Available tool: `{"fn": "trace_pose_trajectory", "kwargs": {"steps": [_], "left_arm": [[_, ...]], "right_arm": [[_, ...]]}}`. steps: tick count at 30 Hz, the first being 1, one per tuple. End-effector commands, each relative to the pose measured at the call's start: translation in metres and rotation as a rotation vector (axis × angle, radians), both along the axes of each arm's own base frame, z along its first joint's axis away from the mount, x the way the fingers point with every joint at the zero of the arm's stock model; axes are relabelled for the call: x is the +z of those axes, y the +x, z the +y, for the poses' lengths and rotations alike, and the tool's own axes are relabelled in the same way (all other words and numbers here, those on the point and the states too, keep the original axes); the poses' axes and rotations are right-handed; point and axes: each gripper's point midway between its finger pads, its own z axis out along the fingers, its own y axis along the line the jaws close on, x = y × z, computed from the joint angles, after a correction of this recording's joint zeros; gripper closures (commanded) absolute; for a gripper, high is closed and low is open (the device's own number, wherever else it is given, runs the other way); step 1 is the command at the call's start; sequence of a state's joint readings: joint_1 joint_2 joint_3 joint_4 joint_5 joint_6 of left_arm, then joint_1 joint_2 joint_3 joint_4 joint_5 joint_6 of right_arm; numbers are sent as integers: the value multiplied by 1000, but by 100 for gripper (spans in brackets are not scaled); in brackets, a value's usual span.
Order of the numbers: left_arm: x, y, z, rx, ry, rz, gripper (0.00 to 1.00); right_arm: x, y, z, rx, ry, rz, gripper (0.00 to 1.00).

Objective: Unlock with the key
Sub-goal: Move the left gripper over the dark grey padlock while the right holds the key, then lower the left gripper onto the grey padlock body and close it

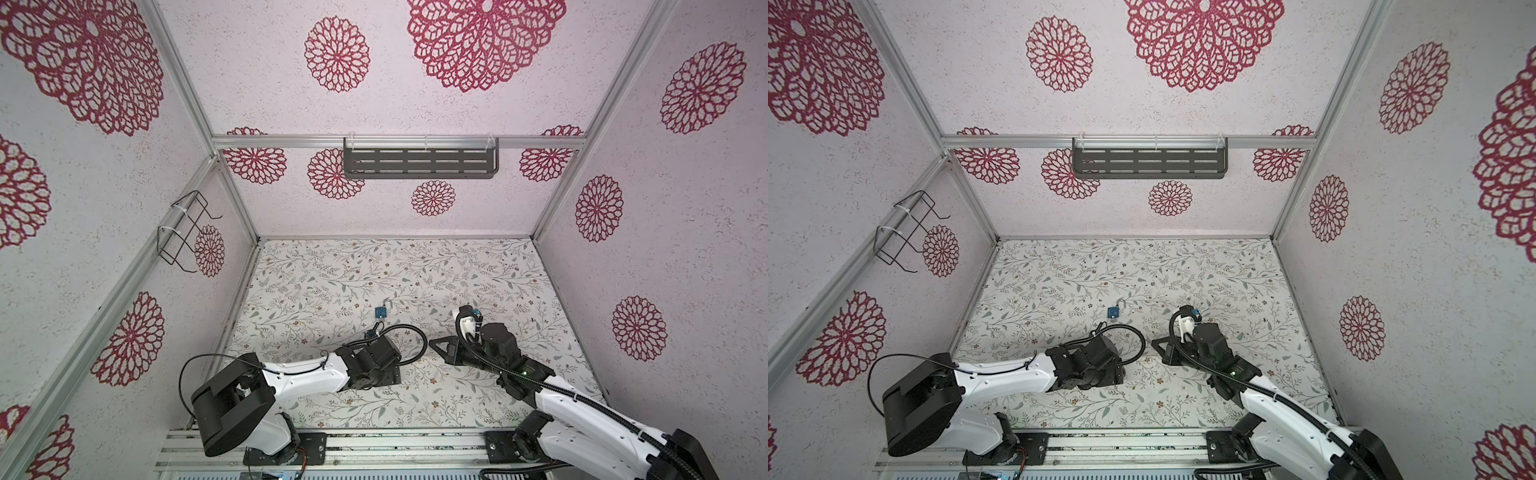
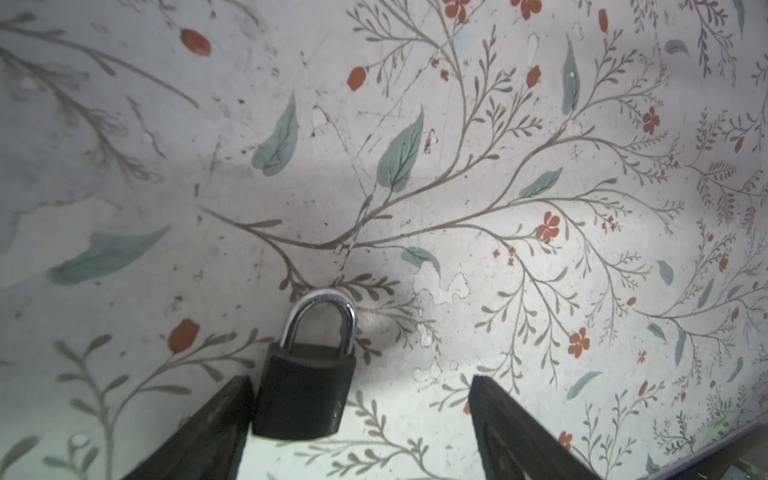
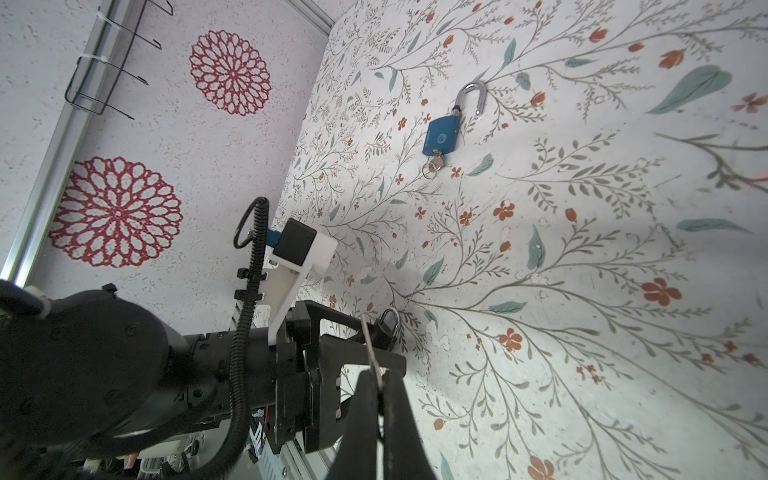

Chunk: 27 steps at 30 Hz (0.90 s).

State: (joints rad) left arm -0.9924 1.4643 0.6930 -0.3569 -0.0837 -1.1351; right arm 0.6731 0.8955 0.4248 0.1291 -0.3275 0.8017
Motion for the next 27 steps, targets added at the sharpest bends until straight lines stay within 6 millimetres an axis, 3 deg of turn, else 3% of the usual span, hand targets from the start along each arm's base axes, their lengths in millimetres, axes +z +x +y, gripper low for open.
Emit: {"fn": "trace_pose_trajectory", "kwargs": {"steps": [1,10,17,27], "left_arm": [[11,1,-9,16,-34,-24,14],[15,-3,-15,35,-18,-27,16],[18,4,-1,87,84,-53,17],[16,6,0,123,216,-44,24]], "right_arm": [[13,4,-1,0,14,-51,100],[11,5,-6,-17,21,-53,100],[11,6,-6,-13,26,-55,100],[7,6,-12,-21,32,-38,100]]}}
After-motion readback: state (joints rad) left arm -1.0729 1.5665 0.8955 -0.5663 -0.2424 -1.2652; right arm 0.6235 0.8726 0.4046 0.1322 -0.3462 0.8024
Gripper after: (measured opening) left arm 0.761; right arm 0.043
